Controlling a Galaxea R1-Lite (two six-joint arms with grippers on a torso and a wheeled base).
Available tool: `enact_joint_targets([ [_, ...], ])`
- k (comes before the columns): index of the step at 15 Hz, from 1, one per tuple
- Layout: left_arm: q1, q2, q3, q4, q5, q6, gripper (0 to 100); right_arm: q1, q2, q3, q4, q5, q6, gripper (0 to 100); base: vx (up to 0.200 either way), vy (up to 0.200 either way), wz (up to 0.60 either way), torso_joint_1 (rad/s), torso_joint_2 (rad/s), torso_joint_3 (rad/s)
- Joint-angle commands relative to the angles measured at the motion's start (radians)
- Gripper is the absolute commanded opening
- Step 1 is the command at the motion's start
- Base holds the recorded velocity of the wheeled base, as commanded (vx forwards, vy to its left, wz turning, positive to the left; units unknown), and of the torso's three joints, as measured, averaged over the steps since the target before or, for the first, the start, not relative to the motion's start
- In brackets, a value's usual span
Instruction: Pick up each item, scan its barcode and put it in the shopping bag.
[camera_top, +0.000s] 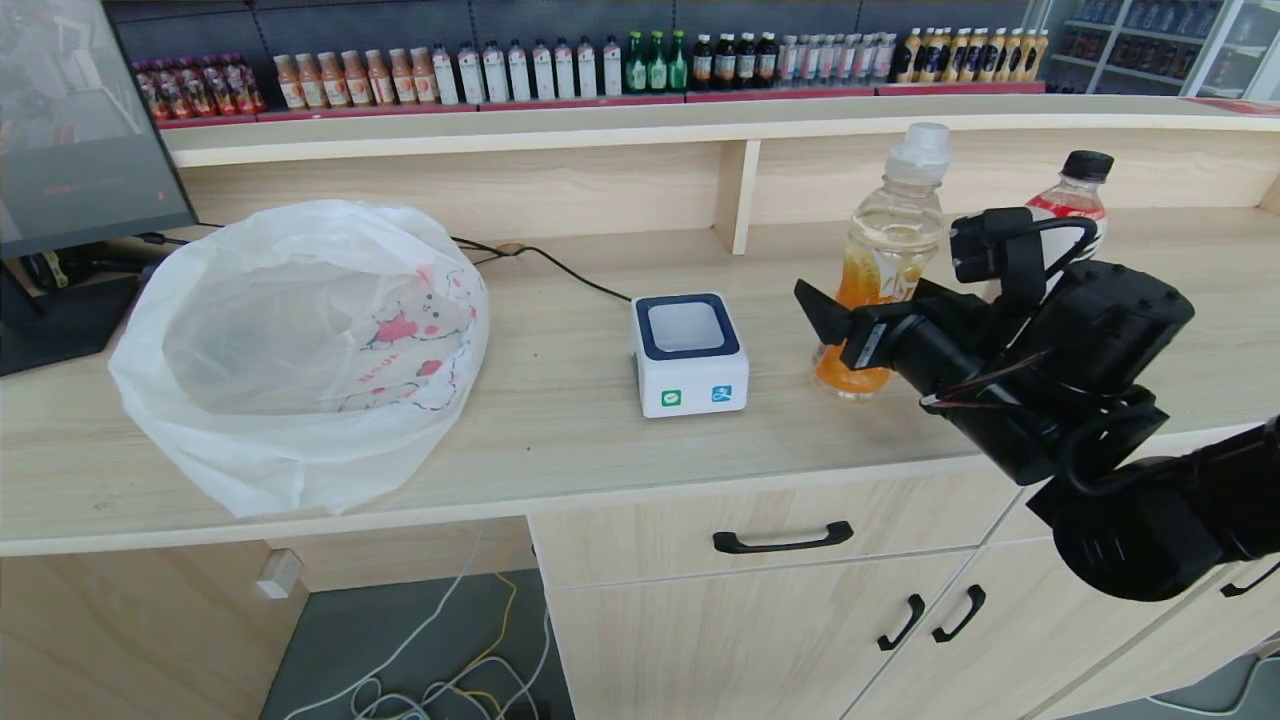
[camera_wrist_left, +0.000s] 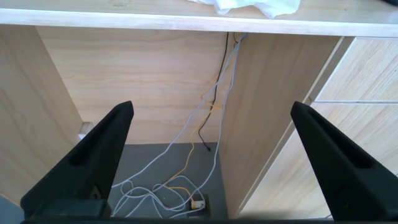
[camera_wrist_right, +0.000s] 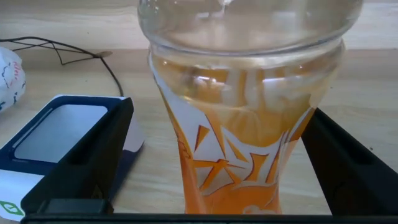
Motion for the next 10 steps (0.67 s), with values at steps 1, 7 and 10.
enact_joint_targets([
  [1,0.0,0.0,0.0,0.0,0.0,0.0,100,0.0,0.005,0.0,0.0,0.001,0.001,100,0.0,0.0,0.0,0.0,0.0,0.0],
  [7,0.001,0.0,0.0,0.0,0.0,0.0,100,-0.025,0.022,-0.017,-0.002,0.007,-0.025,100,0.0,0.0,0.0,0.0,0.0,0.0],
  [10,0.001,0.0,0.0,0.0,0.0,0.0,100,-0.025,0.038,-0.072,-0.006,0.005,-0.035,100,0.0,0.0,0.0,0.0,0.0,0.0],
])
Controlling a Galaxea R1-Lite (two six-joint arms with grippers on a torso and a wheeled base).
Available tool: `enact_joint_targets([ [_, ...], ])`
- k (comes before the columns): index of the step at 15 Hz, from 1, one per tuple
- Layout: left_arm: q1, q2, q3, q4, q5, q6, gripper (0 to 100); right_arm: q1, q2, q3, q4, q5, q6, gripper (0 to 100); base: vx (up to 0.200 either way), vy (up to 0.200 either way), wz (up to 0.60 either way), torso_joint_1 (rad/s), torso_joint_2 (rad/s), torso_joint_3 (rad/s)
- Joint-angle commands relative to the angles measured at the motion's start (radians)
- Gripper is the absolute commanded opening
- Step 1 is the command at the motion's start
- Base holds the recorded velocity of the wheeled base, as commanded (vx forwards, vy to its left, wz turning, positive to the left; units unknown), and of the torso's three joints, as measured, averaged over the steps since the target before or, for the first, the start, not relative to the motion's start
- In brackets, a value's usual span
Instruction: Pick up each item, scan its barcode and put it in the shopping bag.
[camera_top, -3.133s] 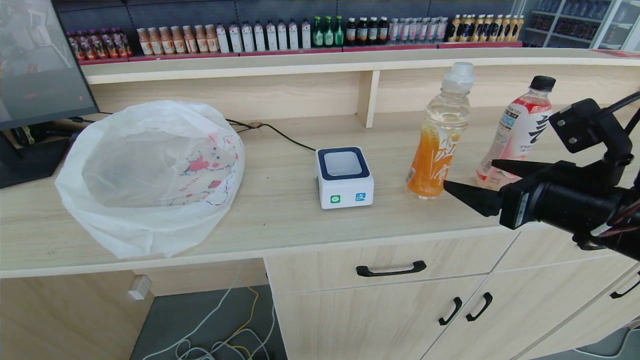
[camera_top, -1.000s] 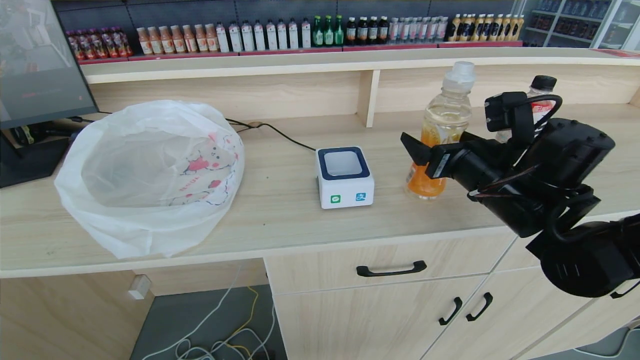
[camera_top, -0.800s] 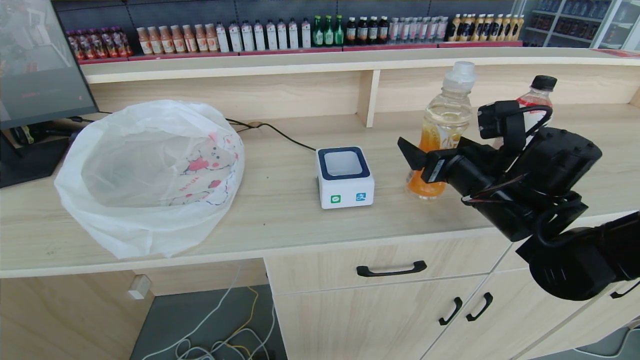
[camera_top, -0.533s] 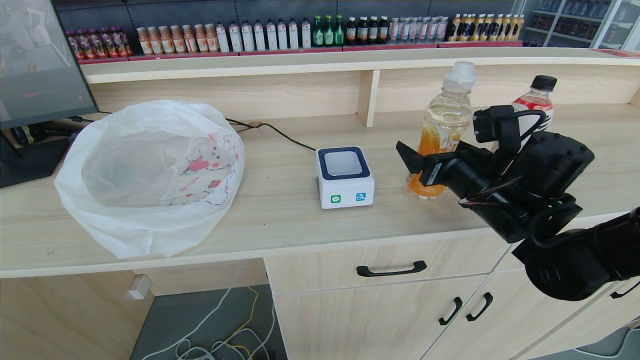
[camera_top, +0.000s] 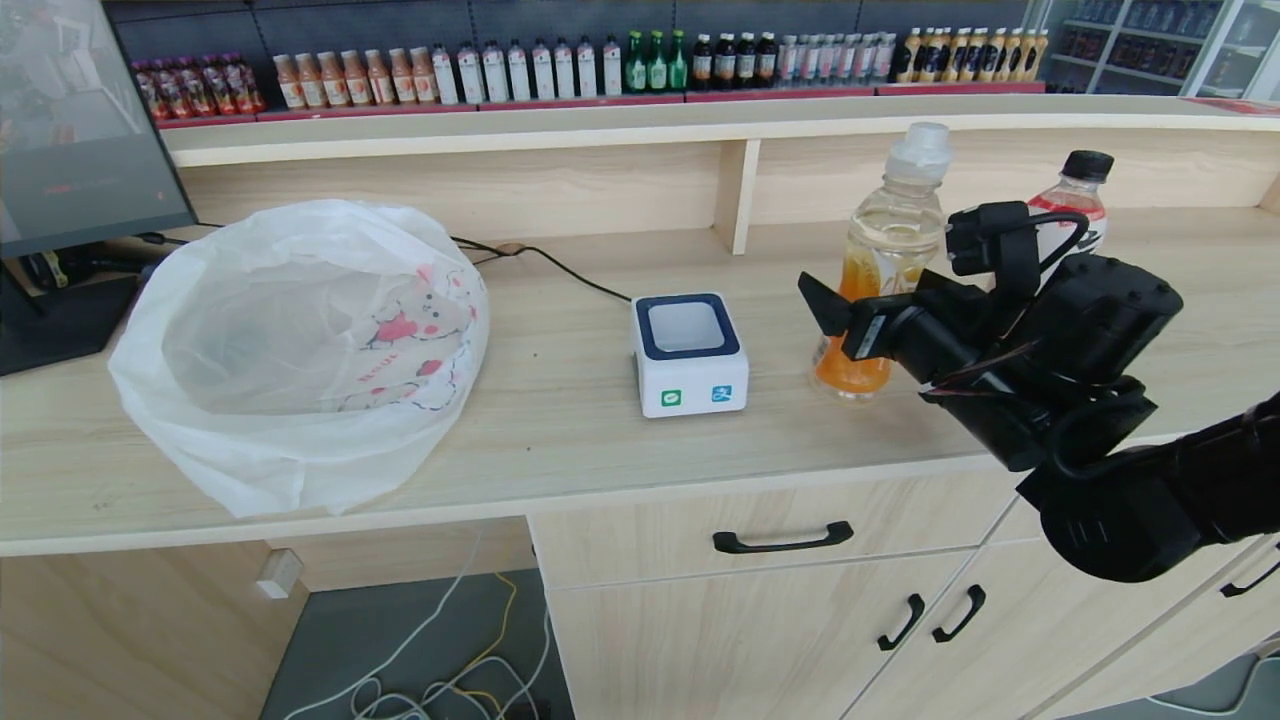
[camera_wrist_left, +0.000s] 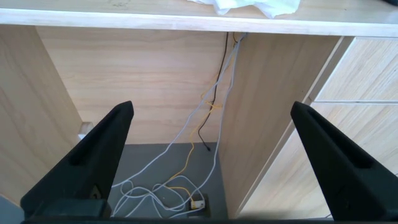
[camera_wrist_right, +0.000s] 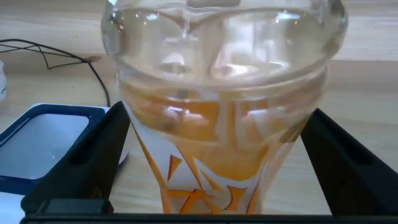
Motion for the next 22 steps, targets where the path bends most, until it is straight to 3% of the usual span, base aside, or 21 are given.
enact_joint_targets([
  [1,0.0,0.0,0.0,0.0,0.0,-0.001,100,-0.001,0.017,-0.036,0.0,0.0,-0.012,100,0.0,0.0,0.0,0.0,0.0,0.0],
  [6,0.002,0.0,0.0,0.0,0.0,-0.001,100,-0.004,0.029,-0.06,0.001,0.001,-0.026,100,0.0,0.0,0.0,0.0,0.0,0.0],
  [7,0.002,0.0,0.0,0.0,0.0,-0.001,100,-0.004,0.03,-0.066,0.001,0.001,-0.026,0,0.0,0.0,0.0,0.0,0.0,0.0],
  [22,0.002,0.0,0.0,0.0,0.0,-0.001,100,-0.015,0.015,-0.074,-0.002,0.003,-0.023,0,0.0,0.0,0.0,0.0,0.0,0.0],
])
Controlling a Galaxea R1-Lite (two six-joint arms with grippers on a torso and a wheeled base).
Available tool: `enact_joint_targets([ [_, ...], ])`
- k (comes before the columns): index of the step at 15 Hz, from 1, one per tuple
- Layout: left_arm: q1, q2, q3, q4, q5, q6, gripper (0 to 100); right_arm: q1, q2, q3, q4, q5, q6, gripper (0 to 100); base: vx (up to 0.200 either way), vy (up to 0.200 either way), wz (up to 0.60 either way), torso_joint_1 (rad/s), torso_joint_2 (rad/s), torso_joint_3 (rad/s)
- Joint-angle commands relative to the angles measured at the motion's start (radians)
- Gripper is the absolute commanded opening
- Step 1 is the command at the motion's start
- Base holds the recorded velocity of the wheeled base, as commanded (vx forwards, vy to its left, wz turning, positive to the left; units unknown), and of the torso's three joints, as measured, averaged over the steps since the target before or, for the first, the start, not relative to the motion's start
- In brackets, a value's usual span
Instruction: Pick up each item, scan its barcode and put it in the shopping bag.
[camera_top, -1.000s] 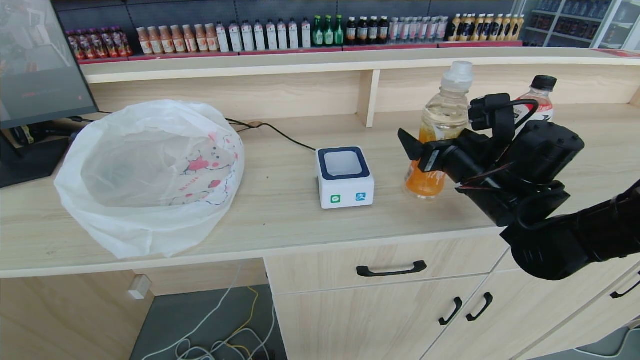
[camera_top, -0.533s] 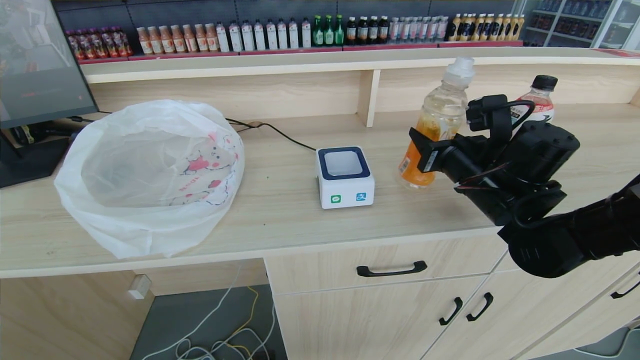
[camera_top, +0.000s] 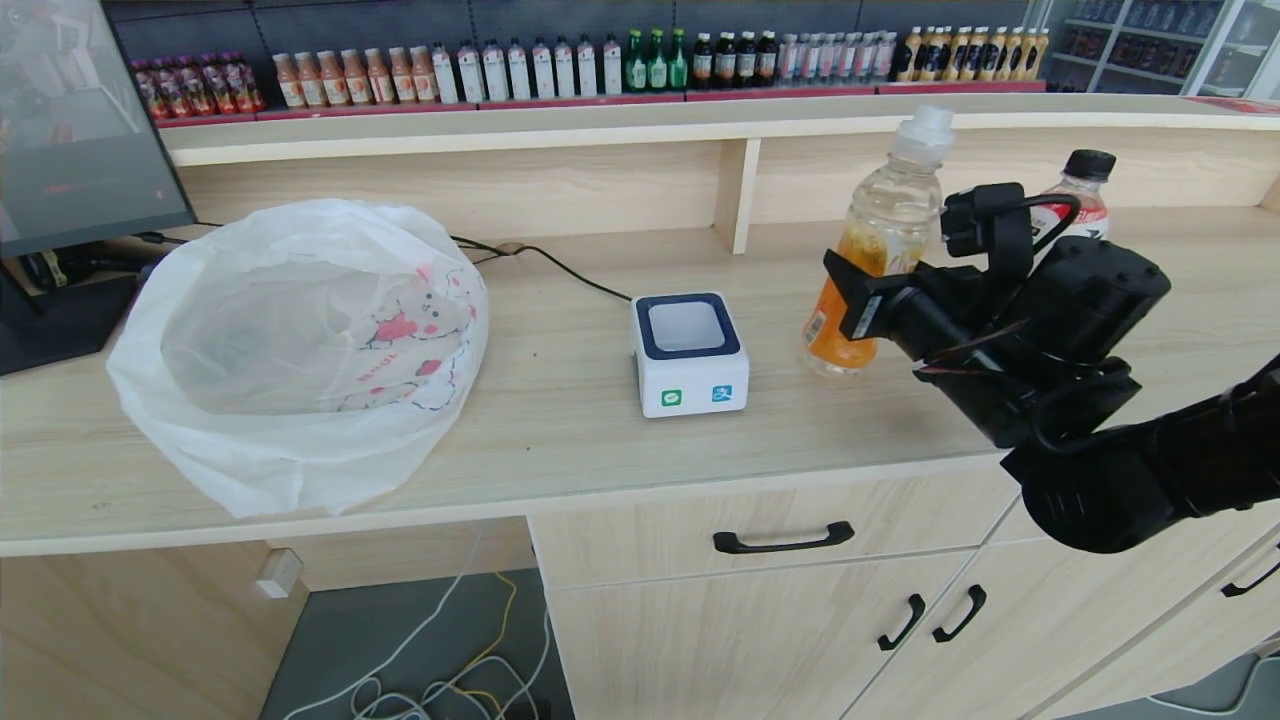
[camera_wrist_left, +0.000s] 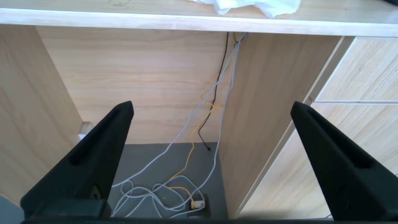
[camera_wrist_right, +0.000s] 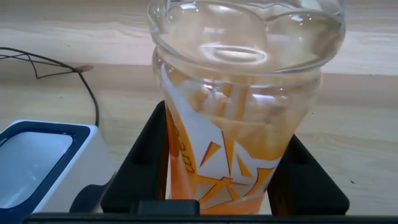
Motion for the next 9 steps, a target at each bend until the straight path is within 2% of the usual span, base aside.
enact_joint_targets([
  [1,0.0,0.0,0.0,0.0,0.0,0.0,100,0.001,-0.012,0.0,-0.001,0.0,-0.001,0,0.0,0.0,0.0,0.0,0.0,0.0],
  [9,0.0,0.0,0.0,0.0,0.0,0.0,100,0.007,-0.089,0.01,0.004,0.003,-0.001,0,0.0,0.0,0.0,0.0,0.0,0.0],
])
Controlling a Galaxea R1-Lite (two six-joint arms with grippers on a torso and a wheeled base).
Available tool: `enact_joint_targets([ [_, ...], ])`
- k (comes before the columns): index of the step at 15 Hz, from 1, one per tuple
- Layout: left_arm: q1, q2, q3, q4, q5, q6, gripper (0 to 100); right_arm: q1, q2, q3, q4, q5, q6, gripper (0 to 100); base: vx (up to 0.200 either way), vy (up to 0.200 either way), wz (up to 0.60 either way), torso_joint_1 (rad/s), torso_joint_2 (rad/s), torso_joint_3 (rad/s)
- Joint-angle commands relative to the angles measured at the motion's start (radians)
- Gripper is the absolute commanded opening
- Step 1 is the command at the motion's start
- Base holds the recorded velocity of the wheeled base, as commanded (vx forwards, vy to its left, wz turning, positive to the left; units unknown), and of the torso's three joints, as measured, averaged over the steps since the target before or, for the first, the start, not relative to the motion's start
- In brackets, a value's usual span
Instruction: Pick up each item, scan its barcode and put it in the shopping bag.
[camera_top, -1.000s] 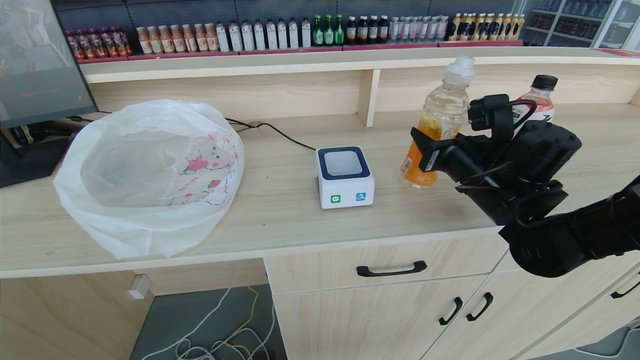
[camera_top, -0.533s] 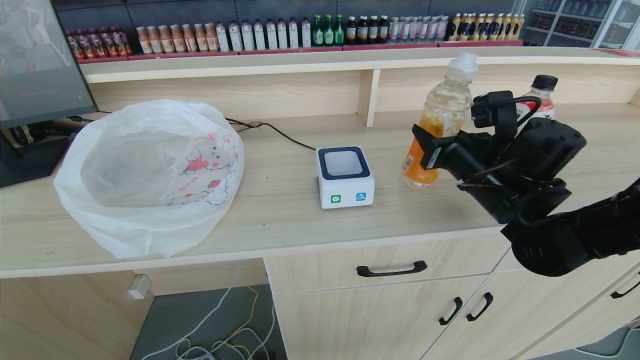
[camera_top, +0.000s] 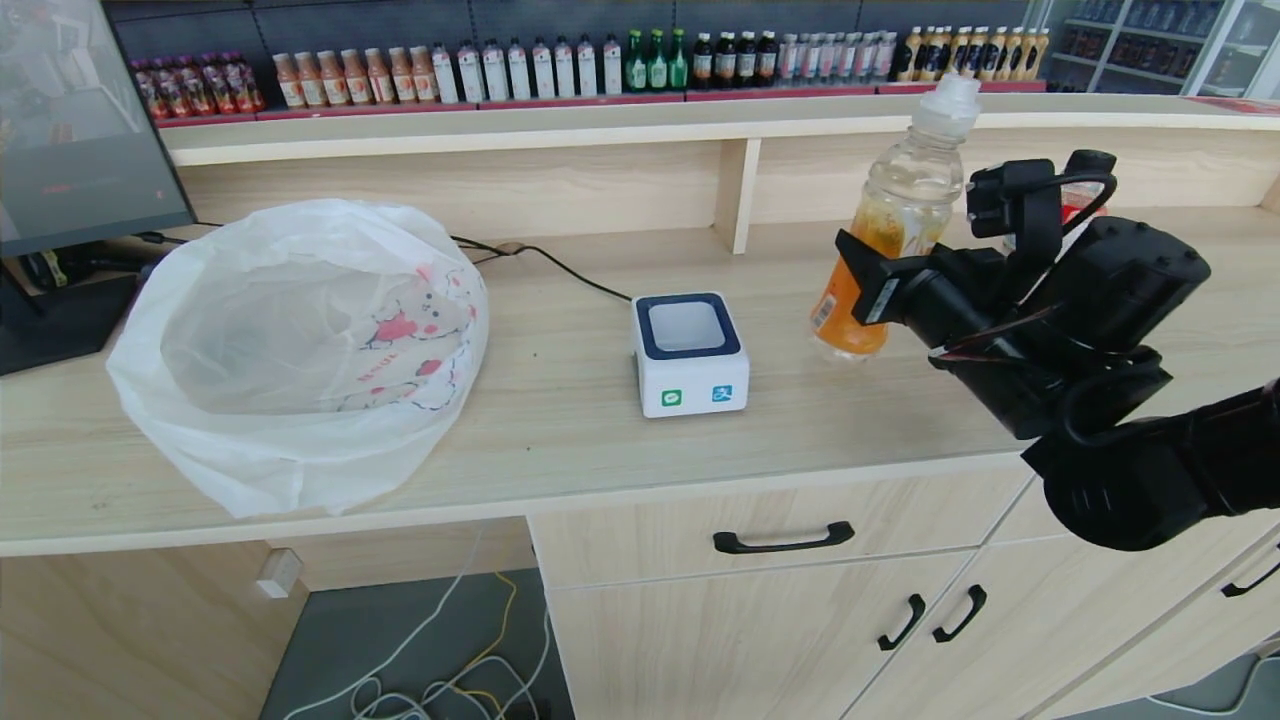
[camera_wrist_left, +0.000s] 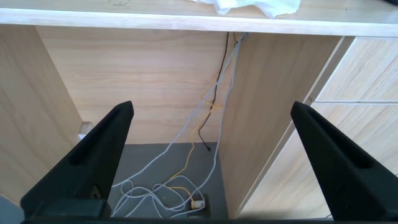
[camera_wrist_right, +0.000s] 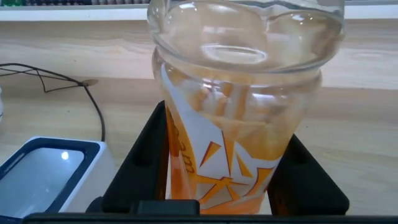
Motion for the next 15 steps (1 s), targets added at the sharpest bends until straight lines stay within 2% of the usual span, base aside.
enact_joint_targets([
  [1,0.0,0.0,0.0,0.0,0.0,-0.001,100,0.016,-0.066,0.022,0.001,0.014,0.0,0,0.0,0.0,0.0,0.0,0.0,0.0],
  [4,0.0,0.0,0.0,0.0,0.0,-0.001,100,0.035,-0.128,0.097,0.001,0.036,-0.003,0,0.0,0.0,0.0,0.0,0.0,0.0],
  [7,0.0,0.0,0.0,0.0,0.0,-0.001,100,0.105,-0.258,0.255,0.001,0.069,-0.031,0,0.0,0.0,0.0,0.0,0.0,0.0],
  [13,0.0,0.0,0.0,0.0,0.0,-0.001,100,0.155,-0.421,0.427,0.001,0.074,-0.023,0,0.0,0.0,0.0,0.0,0.0,0.0],
  [15,0.002,0.0,0.0,0.0,0.0,-0.001,100,0.164,-0.459,0.461,0.001,0.105,-0.023,0,0.0,0.0,0.0,0.0,0.0,0.0],
])
